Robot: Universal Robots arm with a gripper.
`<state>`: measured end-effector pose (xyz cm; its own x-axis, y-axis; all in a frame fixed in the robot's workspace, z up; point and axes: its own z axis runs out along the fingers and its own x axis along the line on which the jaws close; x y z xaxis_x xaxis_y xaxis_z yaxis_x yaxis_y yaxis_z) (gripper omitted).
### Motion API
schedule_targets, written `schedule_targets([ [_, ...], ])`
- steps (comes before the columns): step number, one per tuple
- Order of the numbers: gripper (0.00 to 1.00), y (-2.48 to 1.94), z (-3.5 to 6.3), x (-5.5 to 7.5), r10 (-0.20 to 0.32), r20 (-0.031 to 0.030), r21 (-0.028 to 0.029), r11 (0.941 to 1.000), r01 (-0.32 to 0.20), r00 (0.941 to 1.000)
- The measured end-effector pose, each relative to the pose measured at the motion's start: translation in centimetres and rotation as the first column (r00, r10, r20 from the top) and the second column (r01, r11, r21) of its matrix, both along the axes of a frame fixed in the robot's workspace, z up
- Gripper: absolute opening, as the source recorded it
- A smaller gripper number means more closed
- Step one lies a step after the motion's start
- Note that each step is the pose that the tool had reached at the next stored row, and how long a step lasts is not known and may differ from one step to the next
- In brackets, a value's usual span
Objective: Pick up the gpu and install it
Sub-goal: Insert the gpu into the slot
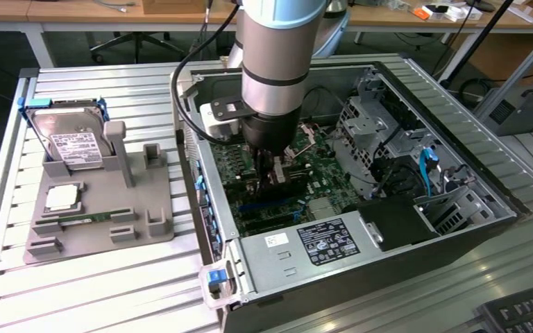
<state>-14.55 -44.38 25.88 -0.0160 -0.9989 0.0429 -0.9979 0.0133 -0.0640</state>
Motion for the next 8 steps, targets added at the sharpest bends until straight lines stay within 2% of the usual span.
schedule_targets([
  [8, 0.27, 0.0, -0.22, 0.0, 0.0, -0.0001, 0.0, 1.0, 0.0, 1.0],
])
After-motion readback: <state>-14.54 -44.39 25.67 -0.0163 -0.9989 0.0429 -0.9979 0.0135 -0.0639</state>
